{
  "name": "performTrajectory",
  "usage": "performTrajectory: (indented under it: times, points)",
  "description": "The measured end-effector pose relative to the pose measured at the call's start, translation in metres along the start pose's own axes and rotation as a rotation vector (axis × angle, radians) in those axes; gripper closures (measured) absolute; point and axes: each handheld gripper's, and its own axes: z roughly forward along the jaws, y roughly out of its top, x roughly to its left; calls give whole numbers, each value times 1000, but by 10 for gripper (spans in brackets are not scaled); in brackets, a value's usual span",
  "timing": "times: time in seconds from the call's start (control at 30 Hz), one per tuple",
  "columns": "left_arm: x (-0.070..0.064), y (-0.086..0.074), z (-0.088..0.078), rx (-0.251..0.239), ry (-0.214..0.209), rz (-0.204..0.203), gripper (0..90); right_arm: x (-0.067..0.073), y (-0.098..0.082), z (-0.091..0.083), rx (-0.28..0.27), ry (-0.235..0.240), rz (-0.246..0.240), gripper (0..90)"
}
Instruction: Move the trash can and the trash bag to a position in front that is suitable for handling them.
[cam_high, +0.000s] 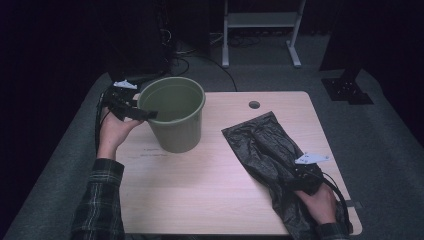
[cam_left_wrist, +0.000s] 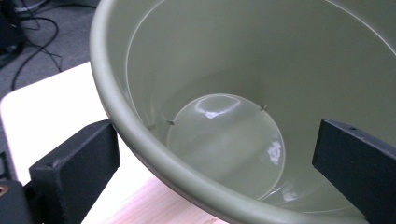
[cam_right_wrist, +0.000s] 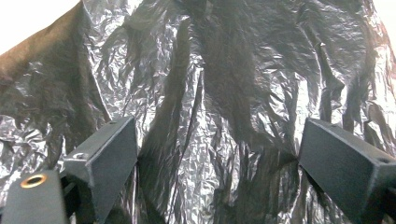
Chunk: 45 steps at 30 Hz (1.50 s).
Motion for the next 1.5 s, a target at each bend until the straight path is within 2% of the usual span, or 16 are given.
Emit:
performTrajectory:
  times: [0.37,0.5,0.67,0.83,0.9,0.97,1.5]
  points:
    - [-10,1,2,21,-24,24,0,0,0,0,0,0,0,106]
    - [-20,0,1,35,-40,47,0,0,0,0,0,-1,0,106]
    - [-31,-3,-1,35,-81,74,0,0,0,0,0,0,0,106]
    - [-45,-5,-4,46,-91,100,0,0,0,0,-1,-1,0,106]
    - [-46,-5,-4,47,-96,103,0,0,0,0,-1,-1,0,106]
    - [-56,-8,-5,45,-115,112,0,0,0,0,0,-1,0,106]
    - [-99,-20,-10,31,-184,166,0,0,0,0,0,-2,2,106]
